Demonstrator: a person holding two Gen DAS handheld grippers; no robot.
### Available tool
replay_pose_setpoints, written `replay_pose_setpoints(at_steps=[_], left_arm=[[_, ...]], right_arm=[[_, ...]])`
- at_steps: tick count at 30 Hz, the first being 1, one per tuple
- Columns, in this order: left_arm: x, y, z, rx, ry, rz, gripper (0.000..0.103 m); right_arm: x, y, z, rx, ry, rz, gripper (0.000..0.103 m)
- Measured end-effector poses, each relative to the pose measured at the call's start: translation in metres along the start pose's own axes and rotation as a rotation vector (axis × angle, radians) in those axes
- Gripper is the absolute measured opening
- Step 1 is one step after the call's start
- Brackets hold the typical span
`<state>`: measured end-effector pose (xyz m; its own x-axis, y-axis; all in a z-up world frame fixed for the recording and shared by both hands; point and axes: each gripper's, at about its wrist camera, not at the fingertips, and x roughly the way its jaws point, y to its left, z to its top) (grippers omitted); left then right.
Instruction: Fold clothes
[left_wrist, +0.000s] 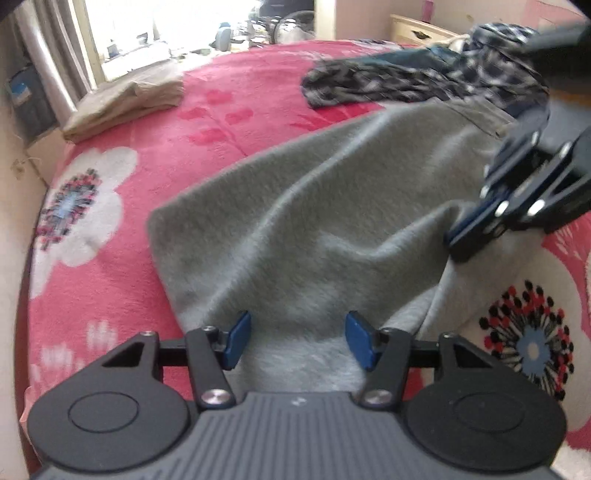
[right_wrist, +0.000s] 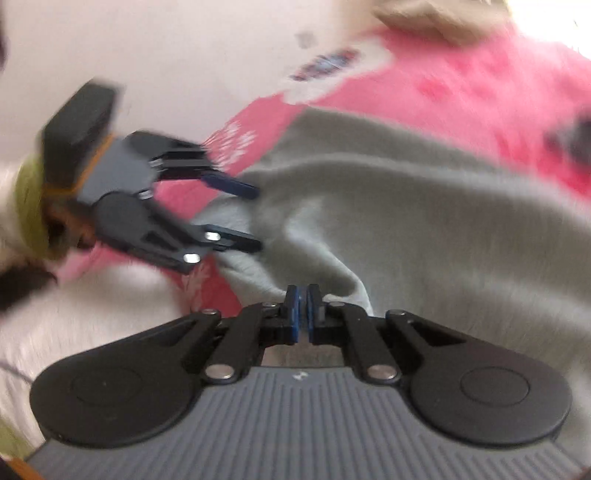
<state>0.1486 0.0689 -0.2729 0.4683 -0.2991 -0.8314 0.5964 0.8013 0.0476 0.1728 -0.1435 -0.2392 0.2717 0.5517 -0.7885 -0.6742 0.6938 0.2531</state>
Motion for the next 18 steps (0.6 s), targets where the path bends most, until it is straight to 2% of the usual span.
replay_pose_setpoints(at_steps=[4, 6, 8, 10, 11, 13, 15, 18], left_arm=[[-0.025, -0.003, 0.007, -0.034, -0.070, -0.069, 0.061], [-0.023, -0.017, 0.010, -0.002, -0.068, -0.113, 0.062], [-0.008, -0.037, 0.010, 0.071, -0.018, -0.103, 0.062], [0.010, -0.052, 0.007, 0.153, 0.030, -0.053, 0.063], [0.011, -0.052, 0.006, 0.145, 0.030, -0.049, 0.064], [0.014, -0.051, 0.005, 0.122, 0.030, -0.043, 0.064], [0.015, -0.042, 0.004, 0.060, 0.037, -0.049, 0.064], [0.016, -0.036, 0.000, 0.034, 0.043, -0.038, 0.064]], right_arm=[[0.008, -0.014, -0.008, 0.124, -0.031, 0.005, 0.004], [0.012, -0.021, -0.012, 0.186, -0.047, 0.007, 0.004], [0.016, -0.028, -0.017, 0.247, -0.062, 0.009, 0.004], [0.020, -0.035, -0.021, 0.309, -0.078, 0.012, 0.004], [0.022, -0.039, -0.023, 0.340, -0.085, 0.013, 0.006], [-0.015, -0.034, -0.028, 0.351, -0.197, -0.033, 0.006], [-0.043, -0.031, -0.034, 0.378, -0.249, -0.092, 0.007], [-0.052, -0.028, -0.043, 0.385, -0.240, -0.101, 0.007]])
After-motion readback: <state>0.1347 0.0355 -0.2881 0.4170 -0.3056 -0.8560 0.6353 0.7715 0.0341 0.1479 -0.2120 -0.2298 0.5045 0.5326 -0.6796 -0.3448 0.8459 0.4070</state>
